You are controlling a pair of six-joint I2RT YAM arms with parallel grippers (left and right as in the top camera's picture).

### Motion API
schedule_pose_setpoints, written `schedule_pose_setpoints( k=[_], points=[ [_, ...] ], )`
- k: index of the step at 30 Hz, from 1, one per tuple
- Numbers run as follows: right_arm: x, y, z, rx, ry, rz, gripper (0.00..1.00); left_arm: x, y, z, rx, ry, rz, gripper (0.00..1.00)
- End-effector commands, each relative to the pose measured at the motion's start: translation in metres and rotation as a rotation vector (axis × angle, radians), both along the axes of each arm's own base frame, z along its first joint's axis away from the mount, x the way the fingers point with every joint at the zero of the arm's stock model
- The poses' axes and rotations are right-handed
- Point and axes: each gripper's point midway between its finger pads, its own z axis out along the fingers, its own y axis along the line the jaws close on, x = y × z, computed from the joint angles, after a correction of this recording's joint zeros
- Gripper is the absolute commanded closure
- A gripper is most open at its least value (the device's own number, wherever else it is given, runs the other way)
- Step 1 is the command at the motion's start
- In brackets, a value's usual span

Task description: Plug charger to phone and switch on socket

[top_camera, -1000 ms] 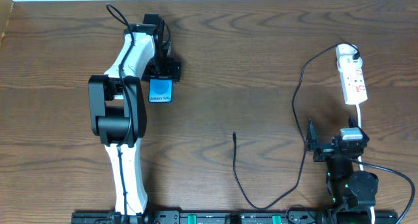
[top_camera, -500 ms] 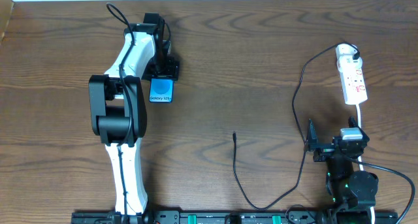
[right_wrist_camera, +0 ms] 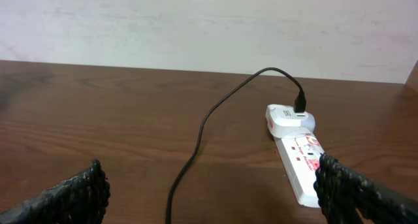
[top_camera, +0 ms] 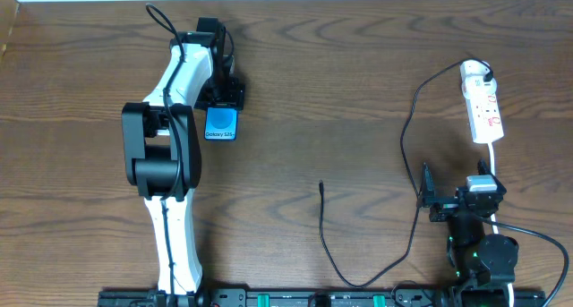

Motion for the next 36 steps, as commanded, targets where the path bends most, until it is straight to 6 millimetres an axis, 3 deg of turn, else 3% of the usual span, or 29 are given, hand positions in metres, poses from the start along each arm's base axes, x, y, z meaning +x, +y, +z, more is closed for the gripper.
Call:
schedule_pose_setpoints(
  k=[1, 15, 22, 30, 36],
  points=[
    [-0.0002, 0.0005, -0.0011, -0.012, 0.002, 0.002, 0.01, -0.0042, 0.0088, -0.0261, 0.035, 0.049, 0.016, 0.25],
    [-0.0002, 0.0004, -0.0011, -0.012, 0.002, 0.001, 0.01, -0.0105, 0.0076, -0.026, 0.027, 0.075, 0.016, 0.35],
    [-0.0002, 0.0004, -0.0012, -0.012, 0.002, 0.001, 0.01, -0.0138, 0.0073, -0.0259, 0.026, 0.089, 0.015, 0.55],
    [-0.0002, 0.0005, -0.0012, -0.012, 0.002, 0.002, 0.01, -0.0142, 0.0073, -0.0257, 0.026, 0.09, 0.015, 0.91],
    [-0.0002, 0.0005, -0.0012, -0.012, 0.002, 0.002, 0.01, -0.0123, 0.0057, -0.0209, 0.017, 0.08, 0.015, 0.92]
  ],
)
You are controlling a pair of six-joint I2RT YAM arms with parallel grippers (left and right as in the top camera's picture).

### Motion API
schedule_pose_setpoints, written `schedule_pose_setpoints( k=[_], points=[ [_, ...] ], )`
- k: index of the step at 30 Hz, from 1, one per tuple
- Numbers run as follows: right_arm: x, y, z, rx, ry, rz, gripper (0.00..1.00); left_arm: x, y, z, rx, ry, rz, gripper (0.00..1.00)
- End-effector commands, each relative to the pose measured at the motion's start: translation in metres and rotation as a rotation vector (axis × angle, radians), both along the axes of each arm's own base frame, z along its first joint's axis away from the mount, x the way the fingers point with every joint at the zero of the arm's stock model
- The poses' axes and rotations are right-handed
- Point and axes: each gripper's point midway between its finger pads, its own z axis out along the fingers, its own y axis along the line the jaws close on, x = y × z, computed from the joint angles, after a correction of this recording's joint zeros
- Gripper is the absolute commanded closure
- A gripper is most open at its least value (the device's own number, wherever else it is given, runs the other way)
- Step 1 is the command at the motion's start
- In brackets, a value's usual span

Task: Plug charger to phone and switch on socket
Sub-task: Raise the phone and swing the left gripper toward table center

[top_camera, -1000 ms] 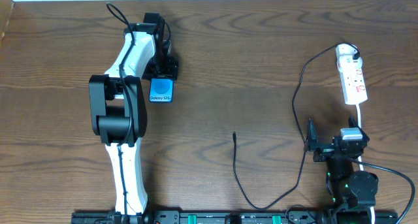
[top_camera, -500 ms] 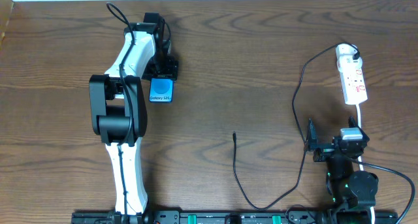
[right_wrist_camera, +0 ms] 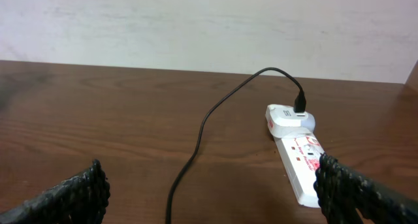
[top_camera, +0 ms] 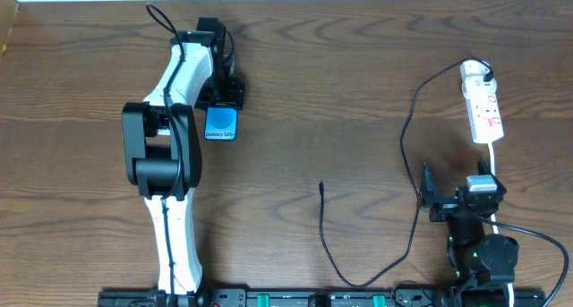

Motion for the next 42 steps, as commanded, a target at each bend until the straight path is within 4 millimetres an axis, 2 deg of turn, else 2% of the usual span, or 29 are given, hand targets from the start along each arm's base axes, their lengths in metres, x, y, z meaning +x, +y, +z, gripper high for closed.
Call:
schedule_pose_setpoints(
  k=[1, 16, 30, 35, 42],
  points=[
    [0.0, 0.0, -0.001, -0.013, 0.003, 0.001, 0.01, -0.01, 0.005, -0.019, 0.011, 0.062, 0.016, 0.93],
    [0.0, 0.0, -0.001, -0.013, 0.002, 0.002, 0.01, 0.004, 0.004, 0.037, 0.0, -0.06, 0.015, 0.93],
    [0.0, 0.0, -0.001, -0.013, 0.003, 0.002, 0.01, 0.001, 0.001, 0.061, -0.02, -0.079, 0.015, 0.93],
    [0.0, 0.0, -0.001, -0.013, 0.003, 0.002, 0.01, -0.005, -0.035, 0.08, -0.231, -0.082, 0.007, 0.93],
    [0.0, 0.0, -0.001, -0.013, 0.003, 0.002, 0.01, -0.01, -0.083, 0.118, -0.548, -0.05, 0.138, 0.93]
  ],
)
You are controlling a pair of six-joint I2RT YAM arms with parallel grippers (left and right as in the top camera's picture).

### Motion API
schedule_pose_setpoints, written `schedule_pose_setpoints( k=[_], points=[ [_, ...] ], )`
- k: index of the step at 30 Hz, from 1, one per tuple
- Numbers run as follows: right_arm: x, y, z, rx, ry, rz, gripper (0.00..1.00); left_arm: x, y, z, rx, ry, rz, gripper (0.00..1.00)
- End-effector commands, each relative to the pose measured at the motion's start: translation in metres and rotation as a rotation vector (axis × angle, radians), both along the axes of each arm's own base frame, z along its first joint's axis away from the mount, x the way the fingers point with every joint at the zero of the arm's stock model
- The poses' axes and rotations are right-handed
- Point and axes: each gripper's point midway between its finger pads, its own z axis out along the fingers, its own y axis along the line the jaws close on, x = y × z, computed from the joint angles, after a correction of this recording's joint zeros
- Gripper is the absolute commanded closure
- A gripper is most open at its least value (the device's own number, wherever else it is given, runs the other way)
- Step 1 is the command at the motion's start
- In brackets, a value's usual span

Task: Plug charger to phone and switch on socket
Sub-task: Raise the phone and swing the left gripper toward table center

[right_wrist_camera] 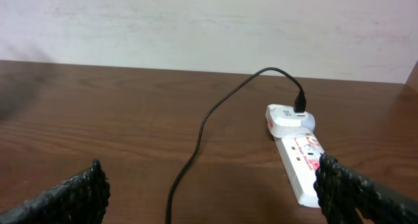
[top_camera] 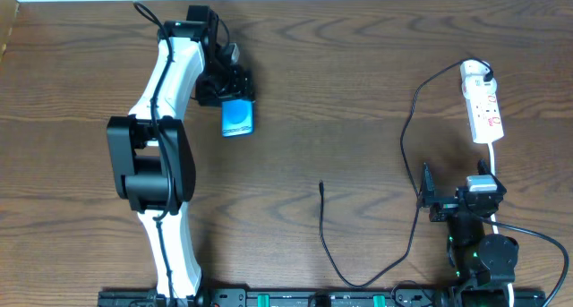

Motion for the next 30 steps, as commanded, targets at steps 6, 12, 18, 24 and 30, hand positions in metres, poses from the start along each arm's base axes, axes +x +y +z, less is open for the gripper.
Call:
schedule_pose_setpoints(
  k=[6, 12, 18, 24, 30],
  points=[
    [0.0, 0.0, -0.001, -0.012, 0.003, 0.001, 0.01, -0.007, -0.074, 0.086, -0.561, 0.117, 0.168, 0.93],
    [0.0, 0.0, -0.001, -0.012, 0.003, 0.001, 0.01, -0.015, -0.098, 0.124, -0.811, 0.293, 0.252, 0.93],
    [0.0, 0.0, -0.001, -0.012, 0.002, 0.001, 0.01, -0.024, -0.107, 0.148, -0.942, 0.499, 0.353, 0.93],
    [0.0, 0.0, -0.001, -0.012, 0.003, 0.001, 0.01, -0.027, -0.111, 0.164, -1.016, 0.615, 0.399, 0.93],
    [0.0, 0.001, -0.001, -0.012, 0.002, 0.002, 0.01, -0.03, -0.113, 0.186, -1.124, 0.703, 0.385, 0.93]
  ],
)
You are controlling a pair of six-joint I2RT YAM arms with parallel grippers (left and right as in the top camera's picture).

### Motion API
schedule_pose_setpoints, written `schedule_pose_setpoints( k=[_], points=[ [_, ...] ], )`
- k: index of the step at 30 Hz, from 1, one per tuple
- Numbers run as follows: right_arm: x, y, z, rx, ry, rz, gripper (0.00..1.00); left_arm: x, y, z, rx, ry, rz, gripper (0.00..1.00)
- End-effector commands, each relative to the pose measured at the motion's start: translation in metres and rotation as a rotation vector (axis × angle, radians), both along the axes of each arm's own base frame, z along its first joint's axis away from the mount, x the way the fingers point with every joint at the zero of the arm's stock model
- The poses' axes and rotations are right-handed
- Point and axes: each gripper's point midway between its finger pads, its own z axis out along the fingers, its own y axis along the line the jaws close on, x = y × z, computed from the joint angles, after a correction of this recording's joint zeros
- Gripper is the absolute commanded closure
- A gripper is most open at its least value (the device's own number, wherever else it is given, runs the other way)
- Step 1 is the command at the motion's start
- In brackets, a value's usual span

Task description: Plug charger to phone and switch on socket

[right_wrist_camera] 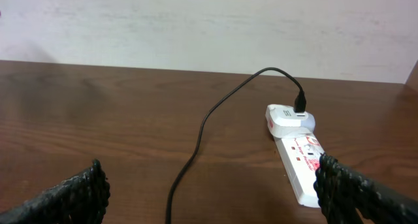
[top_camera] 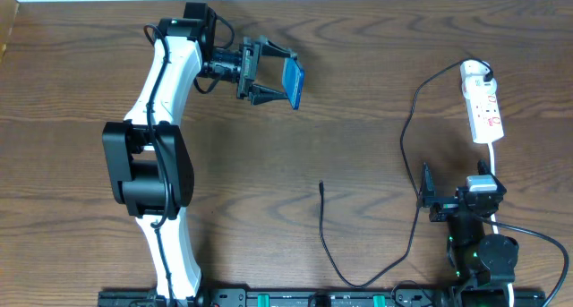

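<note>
My left gripper [top_camera: 283, 80] points right over the far left-middle of the table, shut on the blue phone [top_camera: 295, 78], which it holds raised and turned on edge. The black charger cable [top_camera: 405, 137] runs from the white adapter [right_wrist_camera: 287, 116], plugged into the white power strip [top_camera: 484, 110], down to the front edge and back up. Its loose plug end [top_camera: 321, 184] lies mid-table, well short of the phone. My right gripper [right_wrist_camera: 209, 198] rests low at the near right, wide open and empty. The strip [right_wrist_camera: 298, 164] lies just ahead of its right finger.
The brown wooden table [top_camera: 358, 38] ends at a pale wall [right_wrist_camera: 196, 21] behind. The strip's own white lead [top_camera: 493, 159] runs down past my right arm. The left arm's white links [top_camera: 166, 92] stretch along the left side.
My left gripper has carried the phone to the right and farther back. It now points right instead of down, with the phone turned on edge. The right arm, cable and strip have not moved.
At first the phone lay flat at the far left, my left gripper at its far end. It was the same at the following moment. Then the phone was lifted and a little to the right in the gripper. Now it is farther right, on edge.
</note>
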Motion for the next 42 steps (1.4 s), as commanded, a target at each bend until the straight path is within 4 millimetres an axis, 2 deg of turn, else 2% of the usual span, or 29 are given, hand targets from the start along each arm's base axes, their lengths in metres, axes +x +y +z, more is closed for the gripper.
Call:
schedule_pose_setpoints(
  k=[1, 7, 42],
  points=[
    [-0.0002, 0.0005, -0.0012, -0.012, 0.002, 0.002, 0.01, -0.0036, -0.0008, 0.0446, -0.139, 0.046, 0.003, 0.93],
    [-0.0002, 0.0004, -0.0012, -0.012, 0.002, 0.001, 0.01, -0.0036, -0.0008, 0.0446, -0.133, 0.128, 0.013, 0.93],
    [-0.0002, 0.0005, -0.0011, -0.012, 0.002, 0.002, 0.01, -0.0035, -0.0008, 0.0442, -0.131, 0.128, 0.013, 0.93]
  ],
)
